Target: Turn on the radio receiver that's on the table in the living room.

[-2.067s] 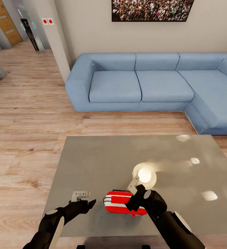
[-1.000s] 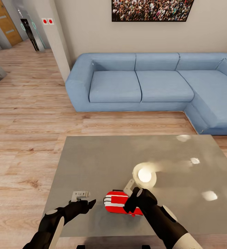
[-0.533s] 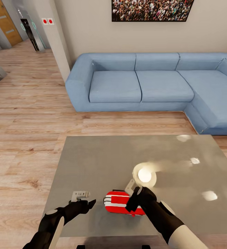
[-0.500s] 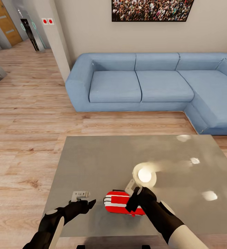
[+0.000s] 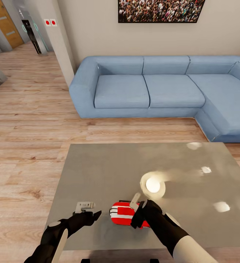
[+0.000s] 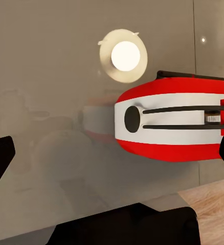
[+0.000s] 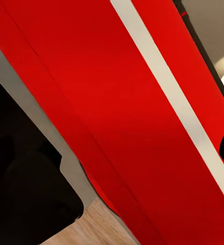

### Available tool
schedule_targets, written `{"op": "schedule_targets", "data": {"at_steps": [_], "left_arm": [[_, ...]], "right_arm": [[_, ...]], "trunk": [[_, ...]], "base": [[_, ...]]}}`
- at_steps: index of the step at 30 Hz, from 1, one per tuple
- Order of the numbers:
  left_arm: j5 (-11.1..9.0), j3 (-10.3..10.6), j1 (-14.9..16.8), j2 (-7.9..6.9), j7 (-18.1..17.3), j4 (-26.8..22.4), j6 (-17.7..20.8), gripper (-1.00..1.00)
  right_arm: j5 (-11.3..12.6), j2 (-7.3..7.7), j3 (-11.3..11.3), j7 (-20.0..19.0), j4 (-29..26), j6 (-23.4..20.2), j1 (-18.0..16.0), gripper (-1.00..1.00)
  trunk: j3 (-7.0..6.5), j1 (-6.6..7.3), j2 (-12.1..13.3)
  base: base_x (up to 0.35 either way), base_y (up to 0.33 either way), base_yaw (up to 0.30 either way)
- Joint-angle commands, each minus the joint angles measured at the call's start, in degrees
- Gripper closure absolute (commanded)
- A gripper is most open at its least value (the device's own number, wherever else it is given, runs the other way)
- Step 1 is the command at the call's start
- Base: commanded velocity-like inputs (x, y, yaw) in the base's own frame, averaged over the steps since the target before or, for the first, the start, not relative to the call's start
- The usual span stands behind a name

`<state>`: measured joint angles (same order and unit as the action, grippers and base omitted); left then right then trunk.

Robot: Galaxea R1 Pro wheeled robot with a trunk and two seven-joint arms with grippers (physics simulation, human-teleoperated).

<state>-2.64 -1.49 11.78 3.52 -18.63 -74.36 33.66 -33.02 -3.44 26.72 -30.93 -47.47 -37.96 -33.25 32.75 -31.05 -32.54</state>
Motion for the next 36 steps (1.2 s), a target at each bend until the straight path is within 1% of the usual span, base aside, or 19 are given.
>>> {"op": "schedule_targets", "data": {"at_steps": [1, 32, 33, 36], "left_arm": [[0.00, 0.00, 0.00, 0.00, 0.00, 0.00, 0.00, -1.00], [0.00, 0.00, 0.00, 0.00, 0.00, 0.00, -0.09, -1.00], [0.00, 0.00, 0.00, 0.00, 0.00, 0.00, -0.09, -1.00], [0.00, 0.00, 0.00, 0.00, 0.00, 0.00, -0.09, -1.00]], "right_arm": [[-0.01, -0.02, 0.00, 0.02, 0.06, 0.04, -0.01, -1.00], [0.14, -0.07, 0.00, 0.63, 0.59, 0.27, -0.06, -1.00], [0.15, -0.06, 0.00, 0.65, 0.60, 0.30, -0.06, 1.00], [0.18, -0.04, -0.07, 0.69, 0.83, 0.34, -0.43, 1.00]], "trunk": [[0.00, 0.00, 0.00], [0.00, 0.00, 0.00], [0.00, 0.00, 0.00], [0.00, 0.00, 0.00]], "base": [[0.000, 0.000, 0.000], [0.000, 0.000, 0.000], [0.000, 0.000, 0.000], [0.000, 0.000, 0.000]]}}
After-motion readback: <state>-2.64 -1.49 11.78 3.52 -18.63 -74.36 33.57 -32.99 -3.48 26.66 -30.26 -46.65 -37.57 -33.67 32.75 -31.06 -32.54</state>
